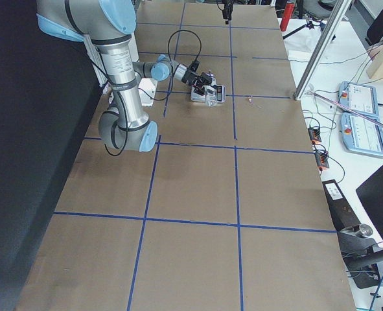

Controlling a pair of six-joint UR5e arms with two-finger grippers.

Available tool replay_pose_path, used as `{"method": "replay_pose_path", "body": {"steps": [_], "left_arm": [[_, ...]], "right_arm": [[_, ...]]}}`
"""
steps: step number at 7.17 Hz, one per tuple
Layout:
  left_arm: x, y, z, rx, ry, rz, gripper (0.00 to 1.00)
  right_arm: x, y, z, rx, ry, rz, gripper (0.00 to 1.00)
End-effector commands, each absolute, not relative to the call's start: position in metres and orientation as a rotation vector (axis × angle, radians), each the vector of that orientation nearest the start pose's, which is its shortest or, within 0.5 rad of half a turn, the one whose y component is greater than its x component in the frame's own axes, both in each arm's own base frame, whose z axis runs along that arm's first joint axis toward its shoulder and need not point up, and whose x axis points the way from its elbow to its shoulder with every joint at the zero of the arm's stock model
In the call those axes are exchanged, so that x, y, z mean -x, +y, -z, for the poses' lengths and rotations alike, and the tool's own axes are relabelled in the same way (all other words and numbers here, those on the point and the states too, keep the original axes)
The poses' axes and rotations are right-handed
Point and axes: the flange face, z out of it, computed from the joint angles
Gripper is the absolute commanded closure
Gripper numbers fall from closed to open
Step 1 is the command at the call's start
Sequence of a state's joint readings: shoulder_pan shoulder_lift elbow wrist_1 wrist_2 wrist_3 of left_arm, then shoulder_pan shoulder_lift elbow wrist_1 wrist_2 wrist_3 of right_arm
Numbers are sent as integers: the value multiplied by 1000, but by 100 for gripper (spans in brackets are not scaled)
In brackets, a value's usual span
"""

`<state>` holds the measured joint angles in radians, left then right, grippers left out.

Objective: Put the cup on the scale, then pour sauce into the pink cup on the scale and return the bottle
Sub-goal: 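Tilt the bottle with the right gripper to pour into the pink cup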

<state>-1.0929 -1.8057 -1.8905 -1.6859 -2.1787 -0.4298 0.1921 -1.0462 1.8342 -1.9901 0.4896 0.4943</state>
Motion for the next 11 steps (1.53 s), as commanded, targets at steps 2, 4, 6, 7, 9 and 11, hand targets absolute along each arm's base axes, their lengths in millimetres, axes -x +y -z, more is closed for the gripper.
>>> {"method": "replay_pose_path", "body": {"steps": [2, 4, 6, 7, 9, 11], "left_arm": [[-191, -534, -372, -326, 810, -248, 38], [-191, -533, -370, -328, 812, -247, 38], [-191, -533, -370, -326, 813, -245, 38], [-191, -533, -370, -324, 813, -244, 38], [-191, -533, -370, -324, 813, -244, 38], [-191, -533, -370, -325, 814, -243, 38]], "right_arm": [[567, -342, -257, -1072, 453, 647, 100], [569, -344, -261, -1073, 527, 706, 100], [574, -347, -269, -1074, 603, 753, 100], [573, -347, -267, -1074, 647, 795, 100], [572, -349, -266, -1075, 677, 813, 100], [570, -348, -262, -1080, 670, 807, 100]]}}
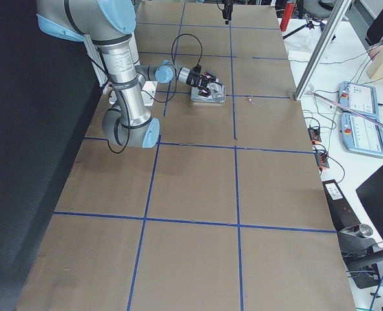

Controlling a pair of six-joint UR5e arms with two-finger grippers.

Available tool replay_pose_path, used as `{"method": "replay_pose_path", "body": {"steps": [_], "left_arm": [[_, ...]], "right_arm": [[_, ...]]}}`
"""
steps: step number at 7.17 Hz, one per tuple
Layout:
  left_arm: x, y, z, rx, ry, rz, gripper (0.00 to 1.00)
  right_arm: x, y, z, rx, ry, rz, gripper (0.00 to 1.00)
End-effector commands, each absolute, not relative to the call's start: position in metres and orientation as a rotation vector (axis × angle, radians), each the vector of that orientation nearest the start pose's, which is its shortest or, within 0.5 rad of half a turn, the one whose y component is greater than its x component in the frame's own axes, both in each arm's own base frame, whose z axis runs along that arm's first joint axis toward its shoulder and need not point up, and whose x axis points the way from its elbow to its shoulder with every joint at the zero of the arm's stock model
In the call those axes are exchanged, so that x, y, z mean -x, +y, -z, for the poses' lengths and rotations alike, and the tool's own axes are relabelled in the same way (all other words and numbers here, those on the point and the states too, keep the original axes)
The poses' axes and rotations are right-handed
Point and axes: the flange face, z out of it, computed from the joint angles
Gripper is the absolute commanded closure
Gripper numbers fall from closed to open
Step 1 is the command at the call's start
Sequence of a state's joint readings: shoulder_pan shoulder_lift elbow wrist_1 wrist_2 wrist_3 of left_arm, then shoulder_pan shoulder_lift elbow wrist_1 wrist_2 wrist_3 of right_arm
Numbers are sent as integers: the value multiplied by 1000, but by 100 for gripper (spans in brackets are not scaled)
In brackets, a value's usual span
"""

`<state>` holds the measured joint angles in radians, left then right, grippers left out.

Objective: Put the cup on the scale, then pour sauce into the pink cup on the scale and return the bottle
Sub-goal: 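Tilt the bottle with the right gripper to pour into the pink cup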

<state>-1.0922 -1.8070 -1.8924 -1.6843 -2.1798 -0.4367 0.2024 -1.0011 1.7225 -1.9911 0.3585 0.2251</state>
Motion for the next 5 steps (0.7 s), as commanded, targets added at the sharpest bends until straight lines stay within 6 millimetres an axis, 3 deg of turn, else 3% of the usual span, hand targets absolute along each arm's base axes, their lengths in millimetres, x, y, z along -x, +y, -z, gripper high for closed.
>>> {"method": "replay_pose_path", "body": {"steps": [1, 5], "left_arm": [[-191, -533, -370, -325, 814, -243, 38], [-189, -533, -368, -328, 814, -243, 38]], "right_arm": [[566, -349, -262, -1082, 670, 803, 100], [544, -348, -245, -1117, 606, 736, 100]]}}
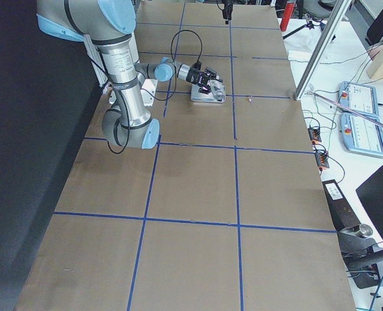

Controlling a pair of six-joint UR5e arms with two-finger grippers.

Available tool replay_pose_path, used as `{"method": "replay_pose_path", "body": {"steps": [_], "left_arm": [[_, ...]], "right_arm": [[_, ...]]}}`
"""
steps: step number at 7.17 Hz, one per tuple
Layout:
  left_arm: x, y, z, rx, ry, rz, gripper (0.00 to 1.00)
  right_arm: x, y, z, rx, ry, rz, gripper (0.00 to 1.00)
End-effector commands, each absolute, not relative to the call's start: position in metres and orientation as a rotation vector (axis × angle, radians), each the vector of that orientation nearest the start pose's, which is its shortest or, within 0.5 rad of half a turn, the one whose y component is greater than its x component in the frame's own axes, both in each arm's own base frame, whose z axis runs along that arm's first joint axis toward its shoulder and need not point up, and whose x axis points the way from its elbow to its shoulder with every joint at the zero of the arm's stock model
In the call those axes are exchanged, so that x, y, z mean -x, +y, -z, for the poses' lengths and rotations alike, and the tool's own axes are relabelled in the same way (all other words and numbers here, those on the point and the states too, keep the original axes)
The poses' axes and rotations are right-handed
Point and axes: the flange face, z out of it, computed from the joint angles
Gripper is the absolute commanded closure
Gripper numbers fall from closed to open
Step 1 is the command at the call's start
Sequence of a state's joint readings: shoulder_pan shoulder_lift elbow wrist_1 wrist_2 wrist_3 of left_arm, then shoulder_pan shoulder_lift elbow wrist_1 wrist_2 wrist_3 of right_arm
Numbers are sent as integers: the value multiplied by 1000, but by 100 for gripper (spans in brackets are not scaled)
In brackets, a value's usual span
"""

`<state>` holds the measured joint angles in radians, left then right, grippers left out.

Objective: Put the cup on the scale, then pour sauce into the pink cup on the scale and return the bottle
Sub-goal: 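Tilt the bottle with the right gripper to pour into the pink cup, then turn the bottle upright and carry it back beside the scale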

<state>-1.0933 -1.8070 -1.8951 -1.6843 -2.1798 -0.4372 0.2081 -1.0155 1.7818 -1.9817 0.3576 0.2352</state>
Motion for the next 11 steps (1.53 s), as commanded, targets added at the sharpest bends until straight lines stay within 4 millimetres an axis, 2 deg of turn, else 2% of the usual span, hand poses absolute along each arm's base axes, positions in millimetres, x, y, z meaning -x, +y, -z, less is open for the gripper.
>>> {"method": "replay_pose_path", "body": {"steps": [1, 2, 4, 5, 6, 7, 8, 9, 10, 11], "left_arm": [[-189, -532, -366, -334, 817, -245, 38], [-189, -531, -364, -335, 817, -245, 38], [-189, -531, -364, -335, 817, -245, 38], [-188, -531, -363, -338, 818, -246, 38], [-188, -530, -362, -340, 820, -245, 38], [-188, -529, -360, -342, 822, -247, 38], [-188, -528, -359, -341, 828, -249, 38], [-188, -528, -359, -341, 828, -249, 38], [-187, -528, -358, -342, 828, -247, 38], [-185, -529, -358, -342, 827, -239, 38]], "right_arm": [[538, -344, -247, -1131, 563, 686, 100], [540, -339, -257, -1143, 516, 630, 100], [543, -329, -256, -1164, 321, 425, 100], [548, -323, -250, -1186, 174, 289, 100], [551, -319, -245, -1144, -71, 138, 100], [544, -318, -263, -1135, -146, 69, 100], [534, -318, -267, -1136, -313, -112, 100], [523, -317, -275, -1138, -382, -176, 100], [499, -313, -281, -1119, -490, -297, 100], [493, -312, -295, -1081, -573, -428, 100]]}}
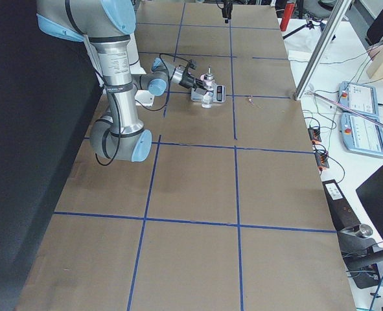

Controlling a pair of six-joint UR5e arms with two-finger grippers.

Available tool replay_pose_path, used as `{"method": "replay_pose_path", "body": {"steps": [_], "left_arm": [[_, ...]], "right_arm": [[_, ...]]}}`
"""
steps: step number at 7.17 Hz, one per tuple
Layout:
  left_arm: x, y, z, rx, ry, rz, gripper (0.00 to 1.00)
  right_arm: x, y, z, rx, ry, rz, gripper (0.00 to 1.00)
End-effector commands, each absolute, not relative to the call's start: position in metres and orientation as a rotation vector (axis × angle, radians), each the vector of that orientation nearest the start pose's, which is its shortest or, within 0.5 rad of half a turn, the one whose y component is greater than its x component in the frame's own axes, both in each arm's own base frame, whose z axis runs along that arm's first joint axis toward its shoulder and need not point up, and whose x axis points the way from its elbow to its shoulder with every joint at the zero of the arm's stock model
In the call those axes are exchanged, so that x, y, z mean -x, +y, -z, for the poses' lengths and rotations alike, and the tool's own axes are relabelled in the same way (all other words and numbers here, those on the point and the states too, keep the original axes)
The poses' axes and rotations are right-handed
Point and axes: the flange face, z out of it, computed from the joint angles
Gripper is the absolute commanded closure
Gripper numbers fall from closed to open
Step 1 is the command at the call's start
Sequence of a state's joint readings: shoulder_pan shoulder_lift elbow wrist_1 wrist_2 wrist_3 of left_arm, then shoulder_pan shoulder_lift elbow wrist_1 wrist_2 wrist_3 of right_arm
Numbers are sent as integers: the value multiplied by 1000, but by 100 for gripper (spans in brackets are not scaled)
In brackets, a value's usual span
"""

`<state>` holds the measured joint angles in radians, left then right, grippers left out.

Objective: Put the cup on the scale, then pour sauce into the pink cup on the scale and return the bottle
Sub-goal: 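Turn the bottle upright and carry it back beside the scale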

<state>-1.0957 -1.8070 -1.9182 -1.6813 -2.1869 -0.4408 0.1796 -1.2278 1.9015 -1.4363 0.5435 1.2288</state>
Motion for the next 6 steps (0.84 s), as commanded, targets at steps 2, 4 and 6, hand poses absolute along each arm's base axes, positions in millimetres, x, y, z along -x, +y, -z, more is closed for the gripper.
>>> {"method": "replay_pose_path", "body": {"steps": [2, 4, 6], "left_arm": [[-185, -528, -357, -343, 829, -237, 38], [-184, -527, -352, -342, 836, -215, 38], [-183, -525, -347, -349, 841, -212, 38]], "right_arm": [[475, -319, -331, -1029, -589, -526, 100], [437, -321, -373, -951, -594, -540, 100], [411, -314, -408, -948, -609, -538, 100]]}}
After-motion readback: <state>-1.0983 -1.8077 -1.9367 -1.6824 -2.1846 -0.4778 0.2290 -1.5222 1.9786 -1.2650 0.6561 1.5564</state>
